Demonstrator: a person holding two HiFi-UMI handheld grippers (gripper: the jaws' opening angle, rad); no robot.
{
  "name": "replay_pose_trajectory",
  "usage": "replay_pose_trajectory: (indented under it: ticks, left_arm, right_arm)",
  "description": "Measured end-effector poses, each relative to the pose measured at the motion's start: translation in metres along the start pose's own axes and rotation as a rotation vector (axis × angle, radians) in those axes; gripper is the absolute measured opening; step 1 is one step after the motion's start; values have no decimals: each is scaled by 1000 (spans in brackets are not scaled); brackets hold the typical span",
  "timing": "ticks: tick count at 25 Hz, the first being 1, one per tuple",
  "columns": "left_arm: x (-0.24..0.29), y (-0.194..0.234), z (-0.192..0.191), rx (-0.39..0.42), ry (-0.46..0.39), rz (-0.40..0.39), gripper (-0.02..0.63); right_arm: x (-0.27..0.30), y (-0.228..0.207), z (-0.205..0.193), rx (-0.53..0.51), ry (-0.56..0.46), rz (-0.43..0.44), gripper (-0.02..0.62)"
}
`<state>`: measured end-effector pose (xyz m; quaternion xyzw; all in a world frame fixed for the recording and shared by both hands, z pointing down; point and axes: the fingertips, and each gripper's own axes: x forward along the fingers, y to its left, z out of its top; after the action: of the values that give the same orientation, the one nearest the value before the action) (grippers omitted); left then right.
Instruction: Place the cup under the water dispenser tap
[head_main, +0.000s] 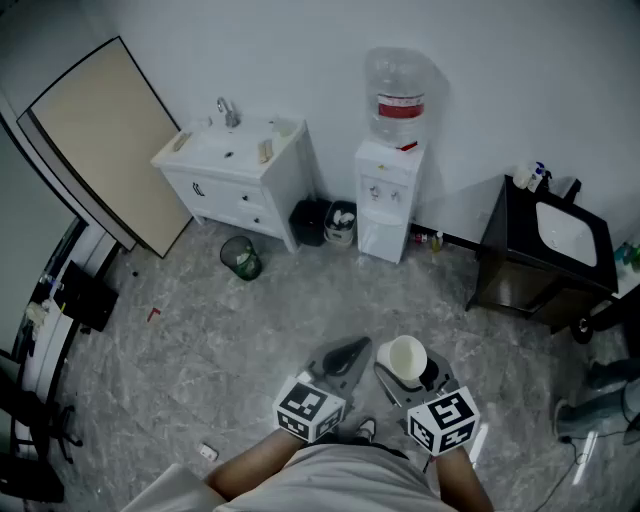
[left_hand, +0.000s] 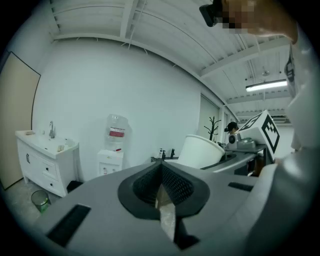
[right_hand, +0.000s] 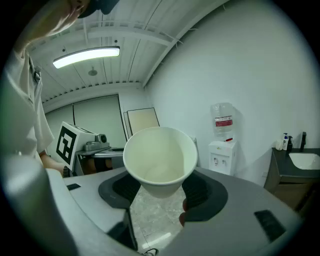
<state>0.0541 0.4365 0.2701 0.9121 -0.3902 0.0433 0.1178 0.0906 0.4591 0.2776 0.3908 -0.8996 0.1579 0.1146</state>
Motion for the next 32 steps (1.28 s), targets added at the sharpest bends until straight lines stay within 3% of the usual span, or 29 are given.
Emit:
replay_pose_trajectory:
  ticks: [10, 18, 26, 32]
  left_arm:
    - [19, -16, -4, 9, 10, 2, 3]
    - [31, -4, -4, 12, 13, 26, 3]
    - [51, 55, -4, -16, 4, 63, 3]
    - [95, 121, 9, 5, -8, 20, 3]
  right_arm:
    - [-13, -20, -2, -33, -7, 6, 267]
    - [-8, -39, -1, -22, -24, -13, 267]
    - [42, -63, 2, -33, 8, -17, 267]
    - [113, -100, 22, -29, 25, -46, 267]
